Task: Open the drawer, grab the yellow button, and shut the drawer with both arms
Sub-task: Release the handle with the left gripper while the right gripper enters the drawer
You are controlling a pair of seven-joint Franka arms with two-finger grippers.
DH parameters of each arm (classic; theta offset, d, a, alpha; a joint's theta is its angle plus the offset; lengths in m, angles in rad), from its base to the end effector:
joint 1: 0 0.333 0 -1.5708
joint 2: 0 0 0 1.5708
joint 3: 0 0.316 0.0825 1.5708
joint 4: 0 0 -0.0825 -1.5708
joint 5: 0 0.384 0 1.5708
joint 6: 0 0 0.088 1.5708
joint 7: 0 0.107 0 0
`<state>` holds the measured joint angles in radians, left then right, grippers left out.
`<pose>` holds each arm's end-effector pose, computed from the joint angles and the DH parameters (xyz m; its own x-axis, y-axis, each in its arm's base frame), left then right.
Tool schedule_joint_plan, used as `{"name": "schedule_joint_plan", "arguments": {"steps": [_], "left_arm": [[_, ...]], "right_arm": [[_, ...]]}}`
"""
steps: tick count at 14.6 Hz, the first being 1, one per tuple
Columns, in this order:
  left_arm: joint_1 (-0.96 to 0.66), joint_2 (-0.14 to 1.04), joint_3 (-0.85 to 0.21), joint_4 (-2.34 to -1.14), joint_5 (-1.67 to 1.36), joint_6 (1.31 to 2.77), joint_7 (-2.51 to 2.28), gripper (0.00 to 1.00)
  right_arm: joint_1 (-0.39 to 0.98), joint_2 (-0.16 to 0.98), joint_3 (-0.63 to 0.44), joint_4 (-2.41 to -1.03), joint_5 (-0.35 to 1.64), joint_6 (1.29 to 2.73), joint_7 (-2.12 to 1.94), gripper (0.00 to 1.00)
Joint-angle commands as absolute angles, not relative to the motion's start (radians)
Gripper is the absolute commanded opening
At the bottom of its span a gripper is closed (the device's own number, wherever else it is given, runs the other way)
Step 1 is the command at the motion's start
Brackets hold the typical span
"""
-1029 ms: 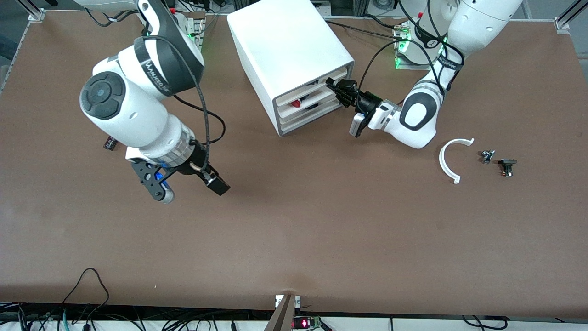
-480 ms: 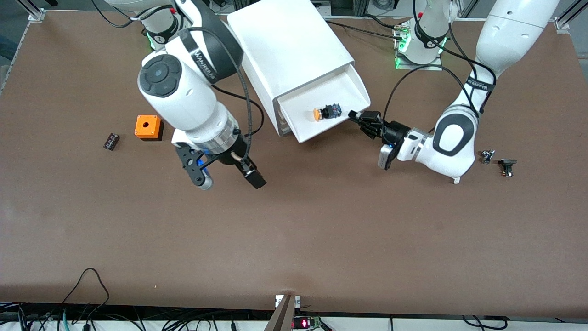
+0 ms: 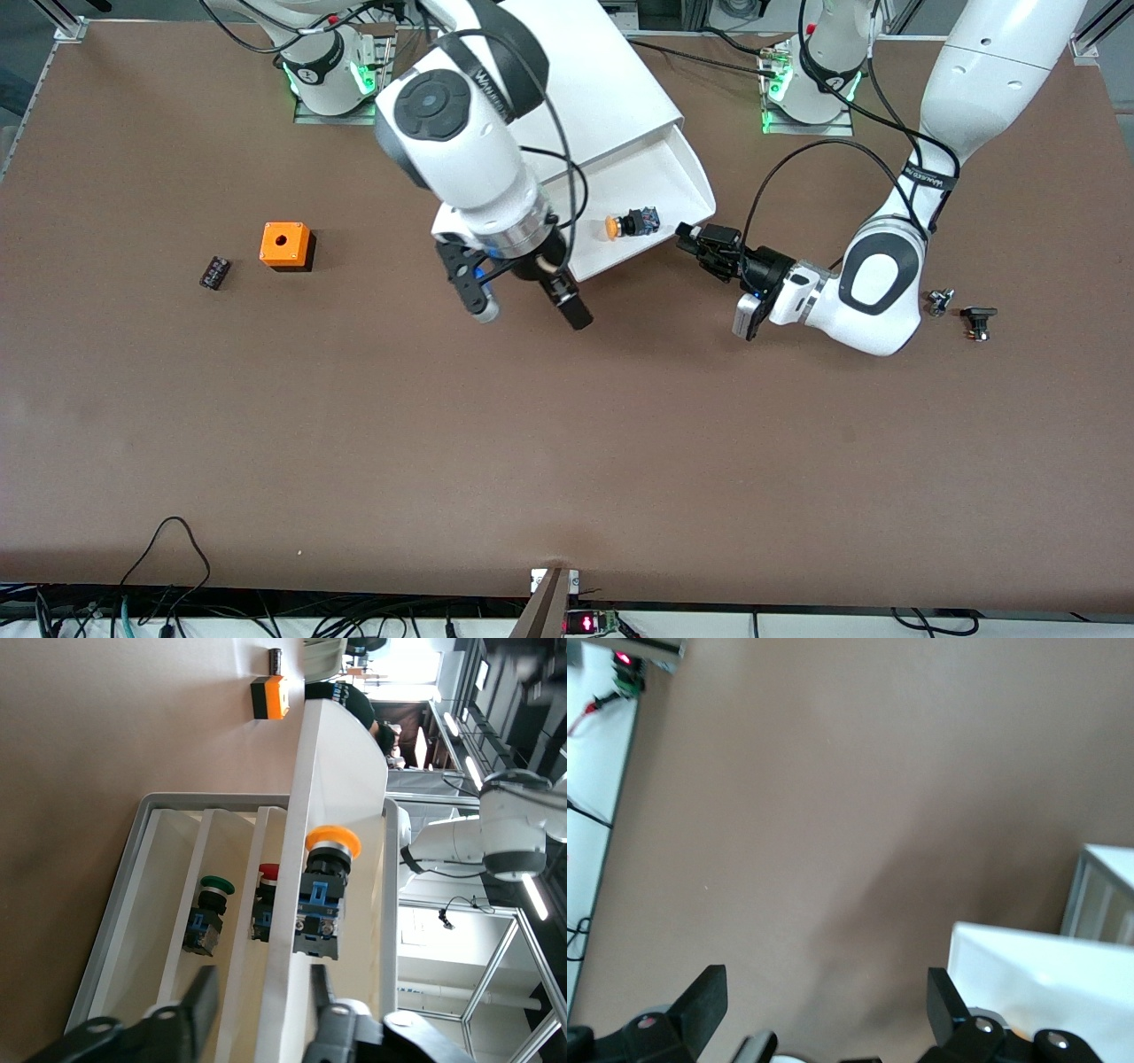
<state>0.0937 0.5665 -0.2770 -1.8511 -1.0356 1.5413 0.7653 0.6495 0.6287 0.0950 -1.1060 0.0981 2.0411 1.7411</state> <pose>0.5505 -0.1877 0.2467 0.8543 -0.5135 -0.0805 -0.0320 -0.2065 0.9779 0.5708 0.5030 0.4853 0.5077 -0.8379 -0.2004 -0.8510 -0.4514 -0.2685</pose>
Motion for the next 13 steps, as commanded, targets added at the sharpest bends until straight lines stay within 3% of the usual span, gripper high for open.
{"name": "schedule_joint_plan", "arguments": {"steps": [1,8,13], "left_arm": [[0.097,0.552,-0.281,-1.719,-0.956,1.462,0.523,1.0],[0.081,0.539,-0.296,-1.435,-0.617,1.397,0.12,1.0],[0.045,0.456,-0.299,-1.408,-0.306,1.407,0.064,1.0]], "right_arm": [[0.716,0.653,0.086,-1.065,0.103,2.034,1.837,1.0],[0.833,0.689,0.084,-1.104,0.094,2.013,1.934,1.0],[0.861,0.689,0.084,-1.184,0.077,2.013,1.939,1.0]]}}
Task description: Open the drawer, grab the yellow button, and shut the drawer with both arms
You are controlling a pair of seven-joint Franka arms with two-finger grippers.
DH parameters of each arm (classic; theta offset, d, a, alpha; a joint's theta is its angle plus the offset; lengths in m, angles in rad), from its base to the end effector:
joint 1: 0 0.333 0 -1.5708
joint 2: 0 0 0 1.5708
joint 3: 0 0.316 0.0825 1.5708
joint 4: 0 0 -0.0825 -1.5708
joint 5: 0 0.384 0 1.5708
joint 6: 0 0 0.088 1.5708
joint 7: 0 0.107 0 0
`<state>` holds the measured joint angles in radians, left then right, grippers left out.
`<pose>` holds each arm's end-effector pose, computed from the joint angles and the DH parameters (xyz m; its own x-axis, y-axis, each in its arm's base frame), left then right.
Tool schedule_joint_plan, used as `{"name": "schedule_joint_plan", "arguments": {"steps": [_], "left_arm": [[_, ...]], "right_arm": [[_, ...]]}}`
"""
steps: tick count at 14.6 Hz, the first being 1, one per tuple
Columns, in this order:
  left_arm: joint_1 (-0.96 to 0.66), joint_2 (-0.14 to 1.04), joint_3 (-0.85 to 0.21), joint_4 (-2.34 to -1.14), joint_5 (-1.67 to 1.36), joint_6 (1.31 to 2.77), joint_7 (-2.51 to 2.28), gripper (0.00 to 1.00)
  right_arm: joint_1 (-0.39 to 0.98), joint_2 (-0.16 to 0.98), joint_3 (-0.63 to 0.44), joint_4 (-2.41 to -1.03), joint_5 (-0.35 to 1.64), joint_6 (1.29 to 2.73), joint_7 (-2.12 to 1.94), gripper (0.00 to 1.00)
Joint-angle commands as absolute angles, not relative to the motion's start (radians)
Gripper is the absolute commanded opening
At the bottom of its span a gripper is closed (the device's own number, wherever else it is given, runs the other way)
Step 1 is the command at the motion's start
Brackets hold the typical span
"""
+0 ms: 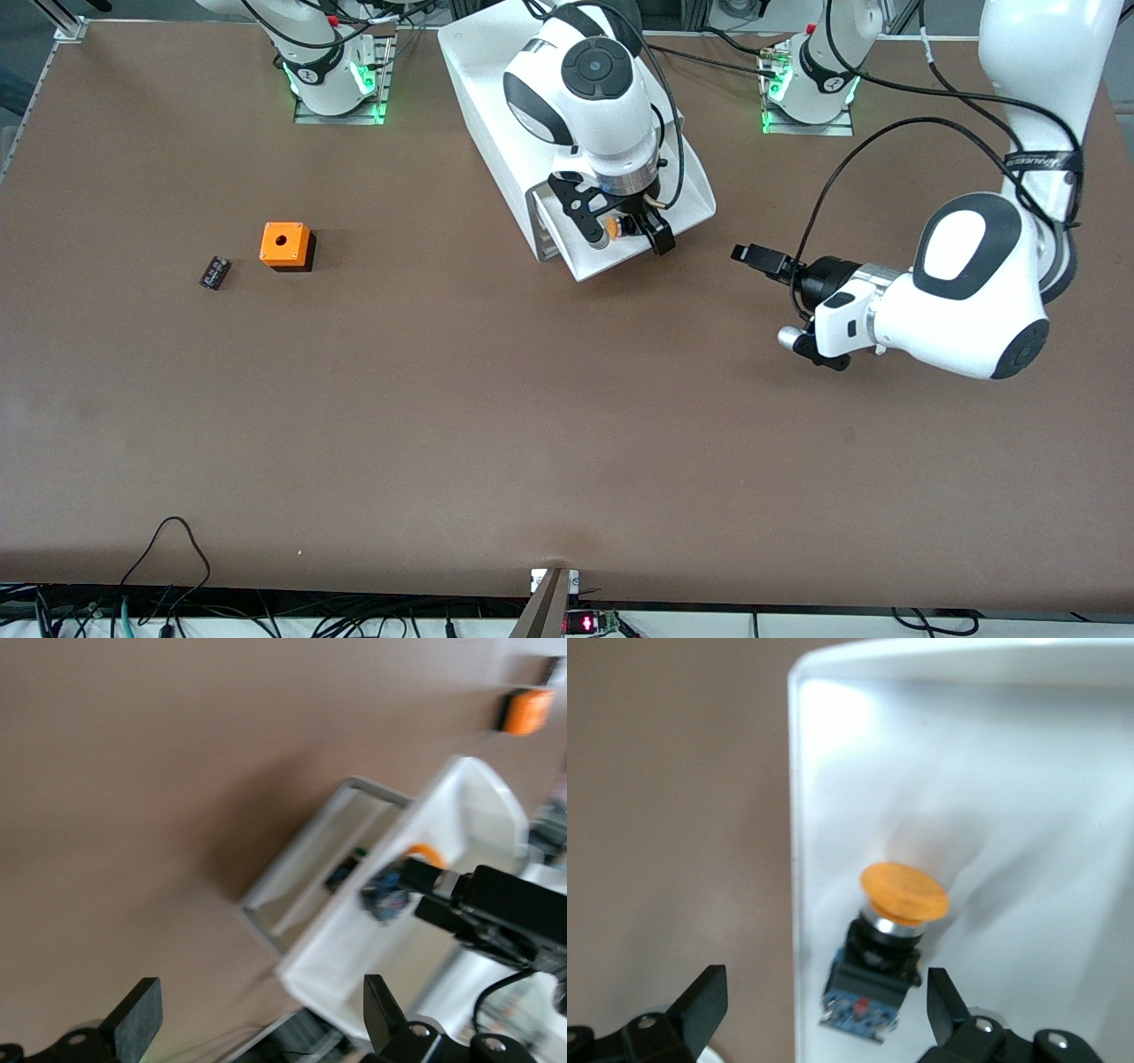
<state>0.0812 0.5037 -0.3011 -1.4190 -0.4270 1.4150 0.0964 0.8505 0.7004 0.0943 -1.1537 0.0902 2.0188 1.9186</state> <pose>0.6230 -0.1560 0.4075 0.8429 -0.3704 -0.3903 -0.1035 -0.8235 0.5579 0.4597 0.6087 0.4043 0.5109 -0.8377 -0.1932 -0.8596 -0.5007 -0.1020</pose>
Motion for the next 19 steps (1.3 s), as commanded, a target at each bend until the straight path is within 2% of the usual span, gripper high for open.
{"name": "schedule_joint_plan", "arguments": {"steps": [1,2,3,6,9,11,12,16,18,19], "left_arm": [[0.025,0.451,-0.299,-1.373,-0.231,1.408,0.064,1.0],[0.003,0.451,-0.299,-1.333,-0.136,1.408,0.064,1.0],[-0.021,0.451,-0.299,-1.307,-0.033,1.408,0.067,1.0],[-0.067,0.454,-0.296,-1.282,0.15,1.419,0.077,1.0],[-0.064,0.459,-0.291,-1.279,0.15,1.526,0.072,1.0],[-0.063,0.46,-0.291,-1.29,0.127,1.543,0.005,1.0],[-0.058,0.459,-0.291,-1.296,0.106,1.575,-0.076,1.0],[-0.049,0.457,-0.291,-1.334,0.075,1.621,-0.276,1.0],[-0.058,0.436,-0.293,-1.437,0.077,1.691,-0.293,0.99],[-0.057,0.405,-0.296,-1.512,0.075,1.771,-0.323,0.99]], "right_arm": [[0.861,0.689,0.084,-1.192,0.077,2.013,1.939,1.0],[0.859,0.689,0.084,-1.192,0.078,2.01,1.937,1.0],[0.859,0.689,0.084,-1.192,0.08,2.01,1.936,0.96],[0.857,0.683,0.084,-1.187,0.09,2.006,1.928,0.51],[0.861,0.677,0.086,-1.186,0.092,2.005,1.934,0.18],[0.862,0.673,0.087,-1.183,0.094,1.987,1.934,0.03],[0.862,0.673,0.087,-1.178,0.091,1.955,1.934,0.0],[0.845,0.637,0.078,-1.094,0.091,1.881,1.919,0.0],[0.795,0.63,0.077,-1.085,0.091,1.881,1.849,0.0],[0.775,0.623,0.074,-1.085,0.089,1.881,1.791,0.0]]}}
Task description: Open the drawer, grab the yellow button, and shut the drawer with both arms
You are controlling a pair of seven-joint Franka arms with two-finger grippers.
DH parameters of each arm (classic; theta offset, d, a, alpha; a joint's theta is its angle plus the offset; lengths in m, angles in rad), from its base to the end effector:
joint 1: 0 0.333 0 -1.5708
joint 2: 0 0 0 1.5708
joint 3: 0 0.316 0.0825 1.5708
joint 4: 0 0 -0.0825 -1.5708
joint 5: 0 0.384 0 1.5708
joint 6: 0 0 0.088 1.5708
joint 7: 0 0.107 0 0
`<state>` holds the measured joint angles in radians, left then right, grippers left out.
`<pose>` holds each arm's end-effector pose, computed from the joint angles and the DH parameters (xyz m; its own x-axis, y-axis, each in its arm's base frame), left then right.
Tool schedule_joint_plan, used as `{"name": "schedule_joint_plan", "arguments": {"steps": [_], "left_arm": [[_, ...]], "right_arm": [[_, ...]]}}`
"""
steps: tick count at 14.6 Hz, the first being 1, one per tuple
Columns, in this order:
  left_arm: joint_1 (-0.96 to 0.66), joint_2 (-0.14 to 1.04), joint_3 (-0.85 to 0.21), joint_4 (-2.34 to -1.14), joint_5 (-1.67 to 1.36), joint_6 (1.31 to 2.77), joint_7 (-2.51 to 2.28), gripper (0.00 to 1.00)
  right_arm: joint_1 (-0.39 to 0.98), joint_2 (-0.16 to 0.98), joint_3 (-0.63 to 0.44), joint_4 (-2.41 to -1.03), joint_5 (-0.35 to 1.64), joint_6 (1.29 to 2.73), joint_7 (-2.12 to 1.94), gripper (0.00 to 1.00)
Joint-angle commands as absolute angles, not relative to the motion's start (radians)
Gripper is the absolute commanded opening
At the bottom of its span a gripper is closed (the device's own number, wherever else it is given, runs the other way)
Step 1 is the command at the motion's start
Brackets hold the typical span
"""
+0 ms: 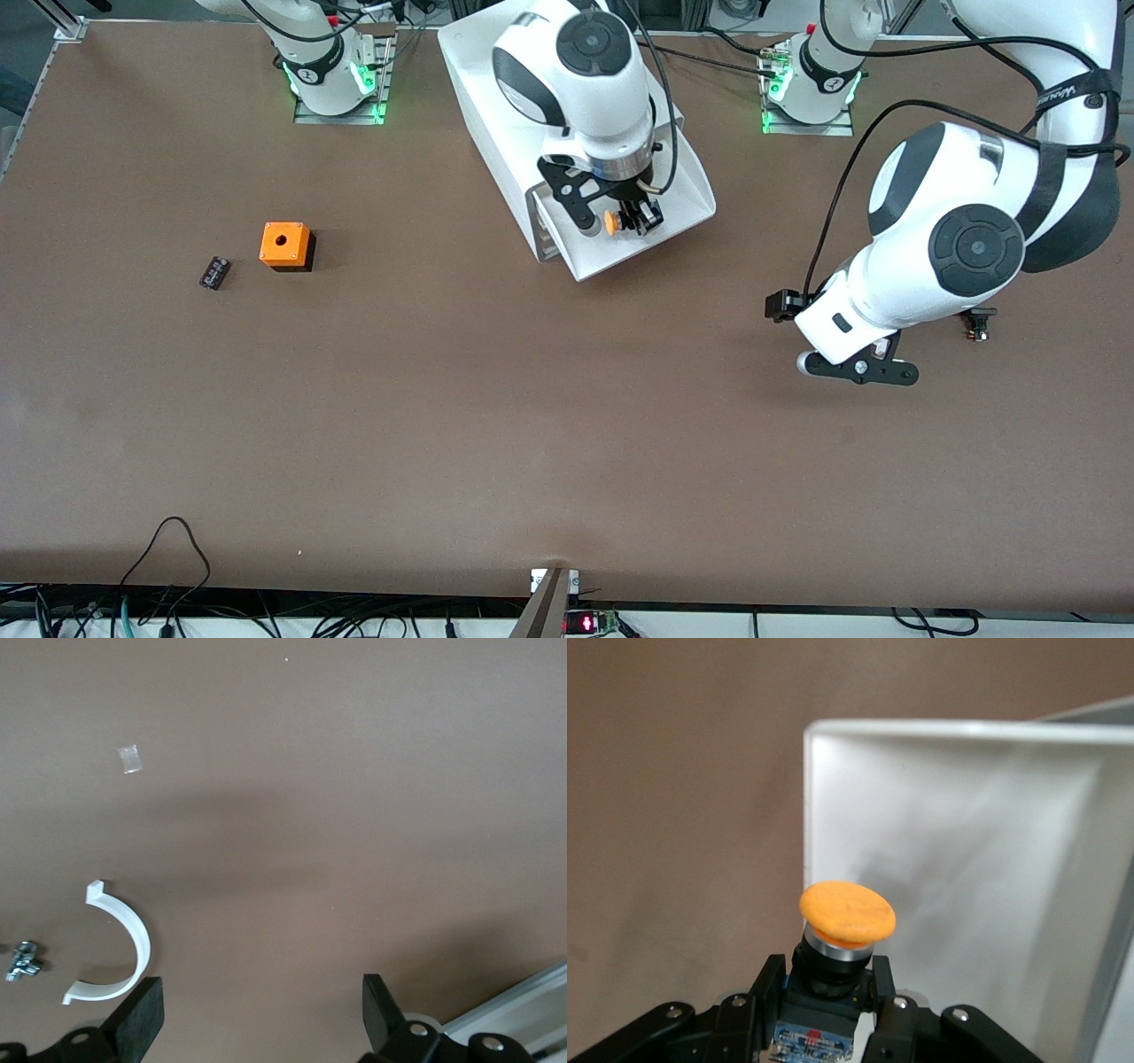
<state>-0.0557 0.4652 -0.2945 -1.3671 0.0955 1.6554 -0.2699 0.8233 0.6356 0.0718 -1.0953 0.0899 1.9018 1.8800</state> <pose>0.6472 -0.1888 0.4480 0.9841 -0.0751 -0.1612 -0.0769 -0.9970 -0.0053 0.4773 0.5798 0.4694 0.5206 -0.8355 -0.1761 -0.8537 -0.5065 -0.1207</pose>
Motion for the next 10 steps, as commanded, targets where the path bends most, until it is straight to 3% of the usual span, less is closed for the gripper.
{"name": "schedule_joint_plan", "arguments": {"steps": [1,6,8,10], "left_arm": [[-0.055,0.381,-0.296,-1.582,0.075,1.848,-0.351,0.99],[-0.067,0.376,-0.422,-1.701,0.075,1.98,-0.74,0.99],[-0.089,0.374,-0.472,-1.776,0.081,2.086,-0.897,0.99],[-0.121,0.374,-0.506,-1.793,0.086,2.095,-0.987,0.99]], "right_arm": [[0.747,0.608,0.072,-1.085,0.087,1.876,1.707,0.0],[0.491,0.577,0.077,-1.089,0.1,1.734,1.147,0.0],[0.386,0.578,0.077,-1.097,0.106,1.718,0.931,0.0],[0.29,0.58,0.078,-1.138,0.106,1.713,0.721,0.0]]}}
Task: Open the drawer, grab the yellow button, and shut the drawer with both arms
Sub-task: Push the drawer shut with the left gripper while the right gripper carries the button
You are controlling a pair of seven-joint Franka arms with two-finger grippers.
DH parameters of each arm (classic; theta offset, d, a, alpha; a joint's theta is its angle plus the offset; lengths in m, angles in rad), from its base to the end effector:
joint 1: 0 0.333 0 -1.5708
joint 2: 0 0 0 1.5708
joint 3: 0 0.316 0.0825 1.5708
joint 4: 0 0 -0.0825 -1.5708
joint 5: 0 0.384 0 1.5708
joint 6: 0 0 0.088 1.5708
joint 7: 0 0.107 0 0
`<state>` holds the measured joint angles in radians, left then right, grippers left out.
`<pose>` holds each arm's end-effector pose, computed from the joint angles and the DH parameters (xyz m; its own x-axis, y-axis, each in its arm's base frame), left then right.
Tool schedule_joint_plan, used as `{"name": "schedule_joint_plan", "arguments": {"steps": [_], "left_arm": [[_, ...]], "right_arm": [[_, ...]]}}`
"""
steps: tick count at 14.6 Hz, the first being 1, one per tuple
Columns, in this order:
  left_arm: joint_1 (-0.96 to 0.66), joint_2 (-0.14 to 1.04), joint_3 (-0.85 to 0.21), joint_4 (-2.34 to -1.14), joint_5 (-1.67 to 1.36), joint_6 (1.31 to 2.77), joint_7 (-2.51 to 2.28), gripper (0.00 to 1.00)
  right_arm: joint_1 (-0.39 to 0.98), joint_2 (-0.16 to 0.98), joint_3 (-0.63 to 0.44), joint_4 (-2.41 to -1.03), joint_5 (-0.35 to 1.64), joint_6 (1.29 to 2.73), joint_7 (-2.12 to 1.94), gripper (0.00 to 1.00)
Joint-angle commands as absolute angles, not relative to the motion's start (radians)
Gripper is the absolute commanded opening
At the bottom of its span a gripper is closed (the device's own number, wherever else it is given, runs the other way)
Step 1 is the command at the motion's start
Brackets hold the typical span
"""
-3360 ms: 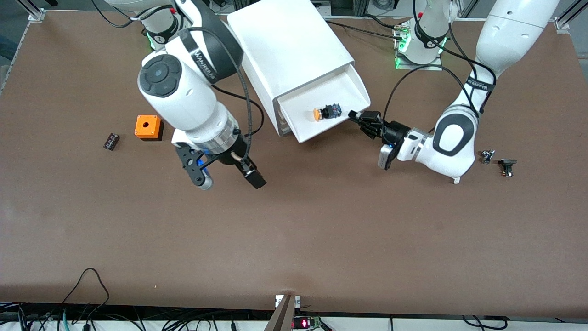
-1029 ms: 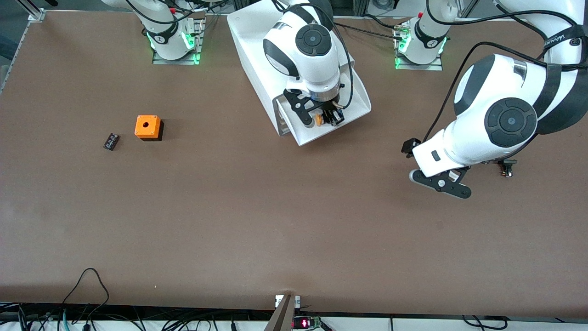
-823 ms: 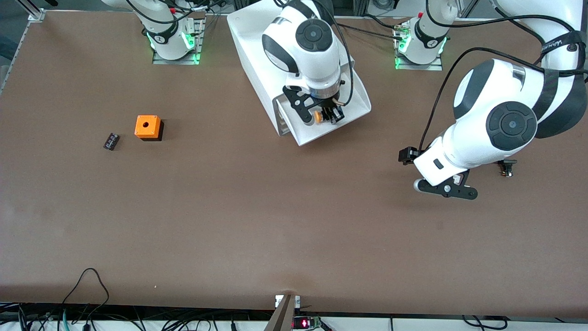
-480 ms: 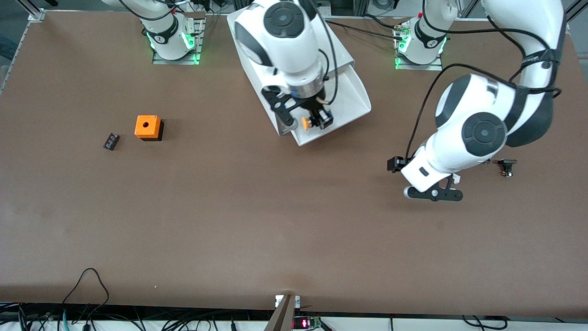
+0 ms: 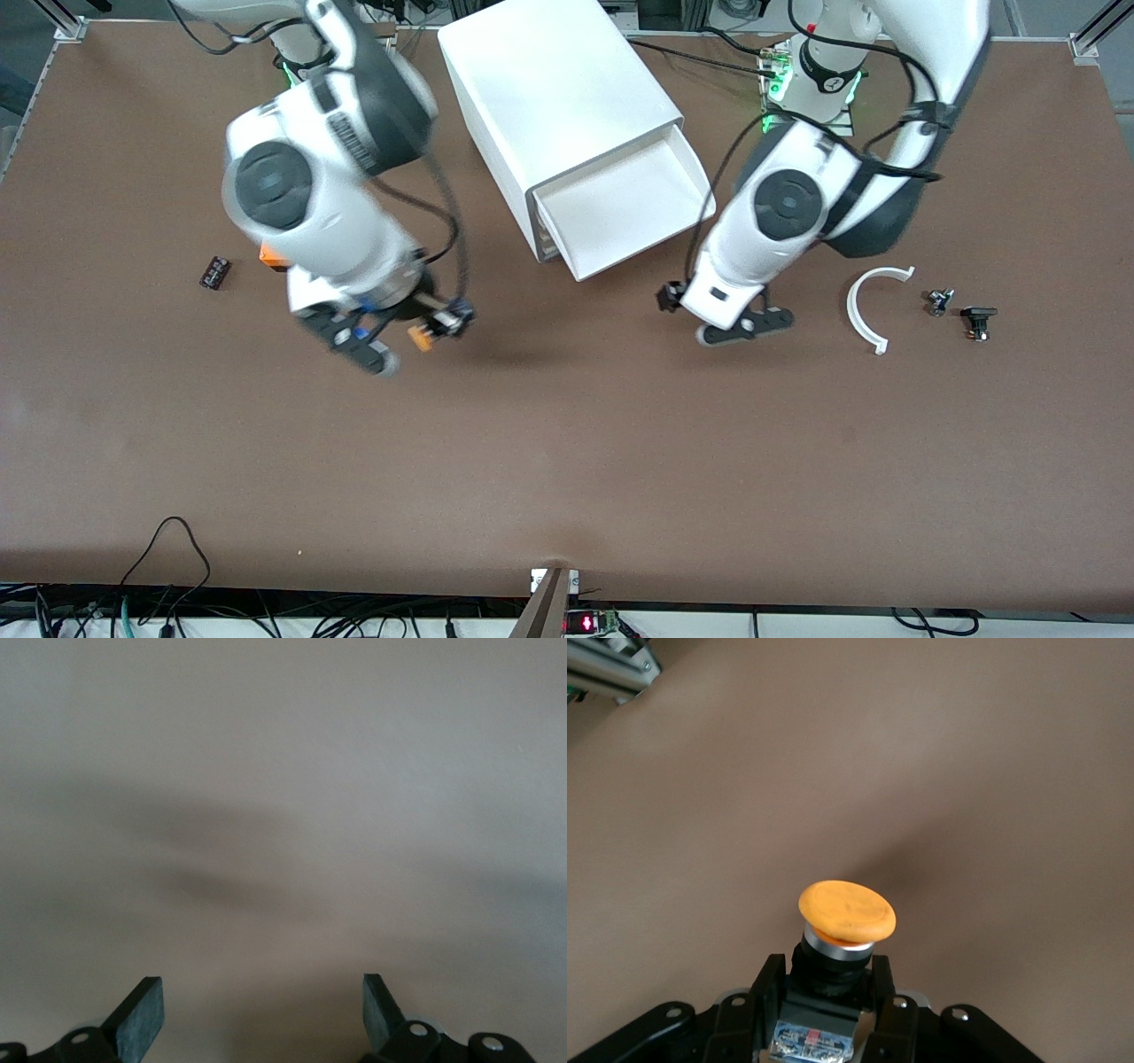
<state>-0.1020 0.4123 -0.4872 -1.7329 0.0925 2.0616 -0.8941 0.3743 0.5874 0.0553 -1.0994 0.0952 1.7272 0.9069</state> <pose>0.5563 -0.3315 0.3630 0.9532 0.2835 -0.1052 0.2891 -0.9564 0.0423 0.6620 0.3004 0.4856 0.8771 -0.4747 -0.0738 -0.4802 -0.8704 -0.1084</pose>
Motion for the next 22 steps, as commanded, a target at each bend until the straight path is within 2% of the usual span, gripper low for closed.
{"name": "schedule_joint_plan", "arguments": {"steps": [1,4,8,12,17,18,19,20,21,22], "left_arm": [[-0.142,0.368,-0.506,-1.81,0.086,2.094,-1.006,0.99],[-0.147,0.348,-0.552,-1.847,0.086,2.089,-1.012,0.99],[-0.144,0.353,-0.623,-1.867,0.075,2.077,-1.049,0.99],[-0.149,0.368,-0.655,-1.865,0.022,1.999,-1.043,0.99],[-0.152,0.388,-0.684,-1.865,-0.086,1.982,-1.048,0.99],[-0.153,0.4,-0.689,-1.865,-0.107,1.982,-1.052,0.99],[-0.155,0.409,-0.692,-1.864,-0.126,1.982,-1.052,0.99],[-0.155,0.411,-0.693,-1.864,-0.136,1.982,-1.052,0.99],[-0.155,0.41,-0.693,-1.864,-0.149,1.982,-1.052,0.99],[-0.155,0.41,-0.693,-1.862,-0.153,1.98,-1.052,0.99]], "right_arm": [[0.247,0.584,0.077,-1.159,0.104,1.718,0.616,0.0],[0.132,0.597,0.075,-1.219,0.077,1.75,0.375,0.0],[-0.006,0.679,0.069,-1.308,0.031,1.871,0.067,0.0],[-0.049,0.73,0.069,-1.425,0.031,2.028,-0.076,0.0],[-0.051,0.808,0.069,-1.43,0.029,2.091,-0.097,0.0],[-0.051,0.821,0.069,-1.43,0.029,2.095,-0.095,0.05],[-0.049,0.824,0.069,-1.428,0.029,2.095,-0.089,0.15],[-0.048,0.824,0.069,-1.427,0.029,2.094,-0.084,0.37],[-0.046,0.819,0.069,-1.425,0.029,2.091,-0.084,0.69],[-0.046,0.815,0.069,-1.424,0.029,2.089,-0.086,0.73]]}}
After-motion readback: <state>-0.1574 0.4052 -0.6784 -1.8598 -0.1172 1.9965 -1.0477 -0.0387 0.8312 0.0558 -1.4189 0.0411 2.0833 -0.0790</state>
